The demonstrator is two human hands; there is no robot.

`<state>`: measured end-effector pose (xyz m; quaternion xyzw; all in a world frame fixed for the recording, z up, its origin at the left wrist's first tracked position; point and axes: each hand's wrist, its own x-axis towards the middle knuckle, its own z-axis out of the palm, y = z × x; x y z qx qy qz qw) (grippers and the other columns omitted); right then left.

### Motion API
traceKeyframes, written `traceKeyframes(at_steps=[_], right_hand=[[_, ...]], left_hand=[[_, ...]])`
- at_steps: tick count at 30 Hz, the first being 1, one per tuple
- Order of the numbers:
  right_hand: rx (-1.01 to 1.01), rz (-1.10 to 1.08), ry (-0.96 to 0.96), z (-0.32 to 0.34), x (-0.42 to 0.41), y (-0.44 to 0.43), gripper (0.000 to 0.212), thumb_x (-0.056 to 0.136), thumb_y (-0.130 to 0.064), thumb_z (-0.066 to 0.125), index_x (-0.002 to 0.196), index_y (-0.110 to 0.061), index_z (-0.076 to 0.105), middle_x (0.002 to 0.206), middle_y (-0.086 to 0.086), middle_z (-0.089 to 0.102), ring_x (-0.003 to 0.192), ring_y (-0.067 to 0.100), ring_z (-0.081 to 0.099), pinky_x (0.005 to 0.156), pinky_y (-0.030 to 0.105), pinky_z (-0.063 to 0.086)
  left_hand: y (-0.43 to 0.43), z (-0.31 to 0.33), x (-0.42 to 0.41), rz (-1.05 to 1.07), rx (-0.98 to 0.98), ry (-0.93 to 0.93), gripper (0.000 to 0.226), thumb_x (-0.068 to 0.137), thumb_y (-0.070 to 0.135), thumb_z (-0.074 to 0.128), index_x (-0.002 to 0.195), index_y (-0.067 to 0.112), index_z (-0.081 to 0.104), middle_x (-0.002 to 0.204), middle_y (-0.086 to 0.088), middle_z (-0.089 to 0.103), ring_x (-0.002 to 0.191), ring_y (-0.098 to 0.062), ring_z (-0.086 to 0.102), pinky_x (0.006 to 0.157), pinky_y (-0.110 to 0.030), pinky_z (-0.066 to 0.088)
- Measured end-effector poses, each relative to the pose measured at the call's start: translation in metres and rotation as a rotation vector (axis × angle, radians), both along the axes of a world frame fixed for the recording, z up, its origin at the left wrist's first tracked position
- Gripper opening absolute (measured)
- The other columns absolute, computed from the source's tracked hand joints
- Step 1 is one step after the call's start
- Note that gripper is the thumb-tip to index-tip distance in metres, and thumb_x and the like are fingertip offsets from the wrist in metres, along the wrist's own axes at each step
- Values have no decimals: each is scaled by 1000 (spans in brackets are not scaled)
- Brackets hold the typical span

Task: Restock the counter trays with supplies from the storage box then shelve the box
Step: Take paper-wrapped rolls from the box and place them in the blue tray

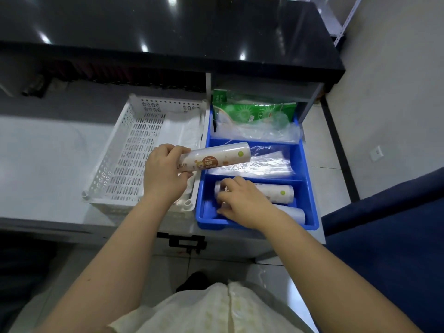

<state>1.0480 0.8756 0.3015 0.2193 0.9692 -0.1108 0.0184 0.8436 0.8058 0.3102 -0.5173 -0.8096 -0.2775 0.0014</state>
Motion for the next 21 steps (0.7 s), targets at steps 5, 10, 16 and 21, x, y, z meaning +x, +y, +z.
traceKeyframes(at_steps=[5,10,16,21], right_hand=[[-148,-154,1,20,28,12,61,80,-35,71,130,-38,36,135,-4,39,112,22,46,89,39,47],[-202,-272,7,24,45,9,92,85,-16,65,141,-54,3,140,-2,42,119,24,47,92,46,49],[-369,-559,341,33,56,22,73,81,-22,71,133,-45,25,135,-6,45,113,16,50,86,39,51],[-313,-603,501,58,61,42,77,79,-21,73,134,-47,26,136,-8,43,109,8,43,84,36,46]], left_hand=[[2,2,-4,-4,16,-3,53,66,21,82,114,23,60,108,-5,54,98,-24,48,85,-35,39],[-1,0,-2,-15,24,-21,52,66,20,81,113,24,60,108,-4,53,98,-24,48,84,-35,39],[-12,-7,13,-48,-1,-9,51,65,20,80,112,26,59,105,0,51,95,-16,43,81,-28,36],[-12,-3,36,-125,-29,-34,54,65,18,79,113,28,58,106,2,51,95,-14,41,83,-28,38]])
